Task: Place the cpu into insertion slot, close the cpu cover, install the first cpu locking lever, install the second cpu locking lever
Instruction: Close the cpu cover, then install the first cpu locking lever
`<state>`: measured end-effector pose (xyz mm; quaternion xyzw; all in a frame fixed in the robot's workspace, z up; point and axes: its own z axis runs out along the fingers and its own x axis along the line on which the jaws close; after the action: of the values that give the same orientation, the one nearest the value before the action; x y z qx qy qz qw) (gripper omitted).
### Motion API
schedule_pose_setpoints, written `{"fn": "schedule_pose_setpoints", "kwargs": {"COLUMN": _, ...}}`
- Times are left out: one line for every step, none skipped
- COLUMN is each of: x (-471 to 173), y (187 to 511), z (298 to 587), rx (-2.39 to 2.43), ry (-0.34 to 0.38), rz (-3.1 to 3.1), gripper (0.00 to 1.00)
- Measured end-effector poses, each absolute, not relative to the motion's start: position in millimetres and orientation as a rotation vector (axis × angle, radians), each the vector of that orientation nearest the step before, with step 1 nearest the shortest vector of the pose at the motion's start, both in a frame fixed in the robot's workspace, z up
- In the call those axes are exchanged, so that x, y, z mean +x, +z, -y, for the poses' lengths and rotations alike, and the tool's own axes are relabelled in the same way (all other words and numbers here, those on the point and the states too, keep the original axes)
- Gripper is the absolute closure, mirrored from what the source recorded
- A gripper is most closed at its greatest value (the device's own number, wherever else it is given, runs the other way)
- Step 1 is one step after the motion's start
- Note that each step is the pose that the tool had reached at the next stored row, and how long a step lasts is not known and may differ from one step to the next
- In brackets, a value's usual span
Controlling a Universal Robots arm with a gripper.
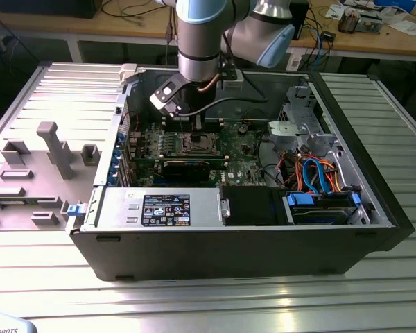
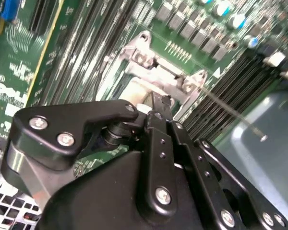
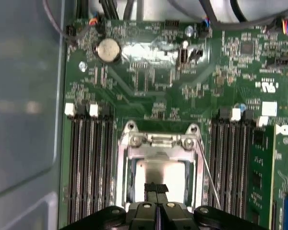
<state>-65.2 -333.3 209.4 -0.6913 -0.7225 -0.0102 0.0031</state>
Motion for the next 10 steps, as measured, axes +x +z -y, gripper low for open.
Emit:
{"fn": "schedule_pose_setpoints", "kwargs": {"x": -64.8, "y": 209.4, "z": 333.4, "rx": -2.167, "ry": -0.032, "rz": 2.265, "gripper": 0.89}}
{"fn": "schedule_pose_setpoints", "kwargs": {"x": -64.7, "y": 209.5, "z": 333.4, "rx": -2.167, "ry": -0.031, "rz": 2.265, "gripper": 0.89}}
{"fn": "schedule_pose_setpoints", "kwargs": {"x": -64.7, "y": 209.4, "z": 333.4, "rx": -2.168, "ry": -0.032, "rz": 2.265, "gripper": 0.89}}
{"fn": "schedule_pose_setpoints", "kwargs": {"x": -64.4, "y": 209.4, "z": 333.4, "rx": -2.167, "ry": -0.032, "rz": 2.265, "gripper": 0.89}}
{"fn": "schedule_pose_setpoints", "kwargs": {"x": -64.1, "y": 209.5, "z": 333.4, "rx": -2.167, "ry": -0.032, "rz": 2.265, "gripper": 0.89}}
{"fn": "schedule_pose_setpoints", "kwargs": {"x": -64.1, "y": 209.5, "z": 333.4, "rx": -2.167, "ry": -0.032, "rz": 2.265, "gripper": 0.89}}
{"fn": "schedule_pose_setpoints", "kwargs": {"x": -64.1, "y": 209.5, "z": 333.4, "rx": -2.167, "ry": -0.032, "rz": 2.265, "gripper": 0.89}}
{"fn": "schedule_pose_setpoints", "kwargs": {"x": -64.1, "y": 209.4, "z": 333.4, "rx": -2.167, "ry": -0.032, "rz": 2.265, "gripper": 0.89}}
{"fn": "schedule_pose_setpoints", "kwargs": {"x": -64.1, "y": 209.4, "z": 333.4, "rx": -2.167, "ry": -0.032, "rz": 2.265, "gripper": 0.89}}
{"fn": "schedule_pose_setpoints", "kwargs": {"x": -64.1, "y": 209.5, "z": 333.4, "rx": -2.167, "ry": -0.032, "rz": 2.265, "gripper": 0.89}}
